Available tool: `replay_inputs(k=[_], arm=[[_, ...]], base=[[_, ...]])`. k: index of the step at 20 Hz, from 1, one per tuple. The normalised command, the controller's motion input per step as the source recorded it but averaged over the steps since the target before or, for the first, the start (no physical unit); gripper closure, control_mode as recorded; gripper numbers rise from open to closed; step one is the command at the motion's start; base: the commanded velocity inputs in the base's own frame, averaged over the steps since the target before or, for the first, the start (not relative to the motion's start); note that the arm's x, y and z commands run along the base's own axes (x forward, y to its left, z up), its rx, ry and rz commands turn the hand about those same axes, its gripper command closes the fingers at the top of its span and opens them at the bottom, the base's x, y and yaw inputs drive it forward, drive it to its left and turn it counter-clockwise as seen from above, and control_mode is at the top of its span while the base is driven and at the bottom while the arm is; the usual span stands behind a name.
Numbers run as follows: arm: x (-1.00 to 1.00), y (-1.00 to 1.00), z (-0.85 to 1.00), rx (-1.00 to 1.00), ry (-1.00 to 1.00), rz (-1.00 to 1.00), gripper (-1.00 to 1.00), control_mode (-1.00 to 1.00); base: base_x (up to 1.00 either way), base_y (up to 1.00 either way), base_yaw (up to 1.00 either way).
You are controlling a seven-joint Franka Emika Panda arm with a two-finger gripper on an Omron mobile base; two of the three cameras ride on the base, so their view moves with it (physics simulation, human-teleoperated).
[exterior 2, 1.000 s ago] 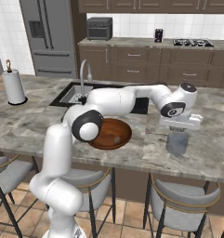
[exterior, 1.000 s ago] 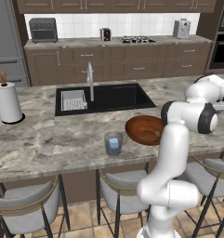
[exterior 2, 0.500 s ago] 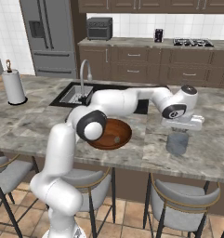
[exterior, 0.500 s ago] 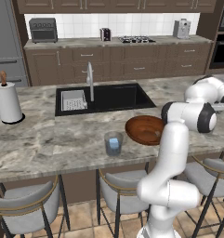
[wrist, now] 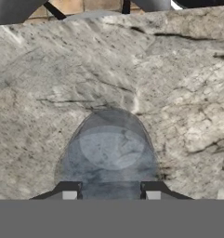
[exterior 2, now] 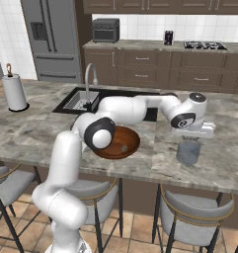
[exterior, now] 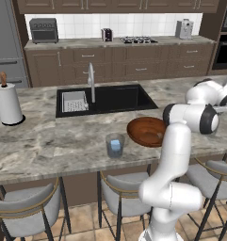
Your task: There are four ice cubes in the ice bowl. Place two ice cubes in each glass of water.
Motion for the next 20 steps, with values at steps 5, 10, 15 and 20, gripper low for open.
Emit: replay_inputs(k=[5,10,15,20], arm=[[0.26,0.07,-0.02,-0.02,0.00,-0.08,1.00,-1.00],[0.22,0.07,0.00,-0.01,0.00,-0.07,1.00,-1.00],[0.11,0.10,0.00,-0.01,0.00,-0.07,-1.00,-1.00],[0.14,0.09,0.00,-0.01,0.00,-0.07,-1.00,-1.00]], base=[[0.00,0.00,0.00],[0.00,0.00,0.00],[0.00,0.00,0.00],[0.00,0.00,0.00]])
